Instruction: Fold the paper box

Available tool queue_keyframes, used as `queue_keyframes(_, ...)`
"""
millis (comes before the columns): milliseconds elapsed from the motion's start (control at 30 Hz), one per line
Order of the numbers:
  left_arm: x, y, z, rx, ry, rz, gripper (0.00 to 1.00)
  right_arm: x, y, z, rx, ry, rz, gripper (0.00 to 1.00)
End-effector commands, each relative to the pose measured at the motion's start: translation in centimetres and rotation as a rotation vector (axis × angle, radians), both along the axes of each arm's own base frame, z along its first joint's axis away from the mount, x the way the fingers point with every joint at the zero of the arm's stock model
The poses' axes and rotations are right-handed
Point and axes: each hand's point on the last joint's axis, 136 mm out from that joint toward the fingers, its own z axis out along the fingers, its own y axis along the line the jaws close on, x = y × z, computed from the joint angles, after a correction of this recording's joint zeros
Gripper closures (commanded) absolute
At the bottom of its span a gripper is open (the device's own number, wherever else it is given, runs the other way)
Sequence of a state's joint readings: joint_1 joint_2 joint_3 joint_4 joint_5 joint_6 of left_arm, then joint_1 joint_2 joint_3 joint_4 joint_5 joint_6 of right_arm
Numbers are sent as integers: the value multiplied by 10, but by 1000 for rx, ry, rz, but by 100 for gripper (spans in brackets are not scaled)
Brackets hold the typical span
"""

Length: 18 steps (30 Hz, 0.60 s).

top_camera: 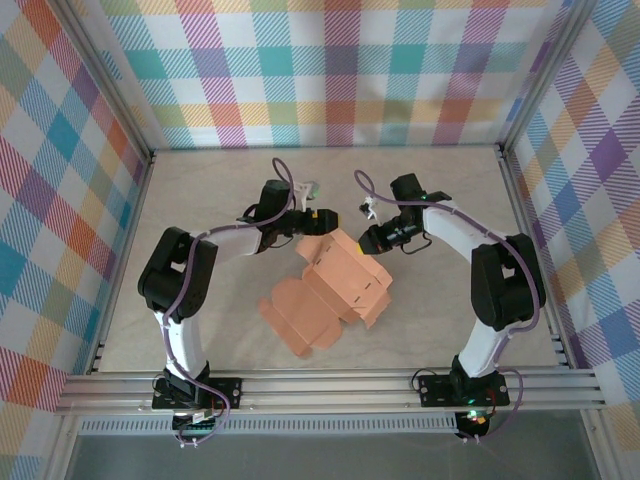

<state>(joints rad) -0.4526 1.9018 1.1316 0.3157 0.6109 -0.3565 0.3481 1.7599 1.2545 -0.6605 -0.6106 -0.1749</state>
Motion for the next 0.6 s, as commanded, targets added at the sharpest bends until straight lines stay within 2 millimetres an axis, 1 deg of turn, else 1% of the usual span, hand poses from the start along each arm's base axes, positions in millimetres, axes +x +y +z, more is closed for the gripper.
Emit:
queue_keyframes(0, -1, -6, 3, -52, 5, -31, 29, -13, 6, 15, 54, -9, 53, 100)
queue_keyframes(167, -11, -19, 12, -123, 2, -138, 30, -12, 7, 15, 59, -2, 56, 100)
queue_keyframes(233, -15, -20, 15, -134, -7, -160, 33, -11, 7, 14, 55, 0, 55, 100)
queue_keyframes(567, -36, -11, 26, -91, -84, -206, 36, -6, 2, 7, 8, -1, 31, 100)
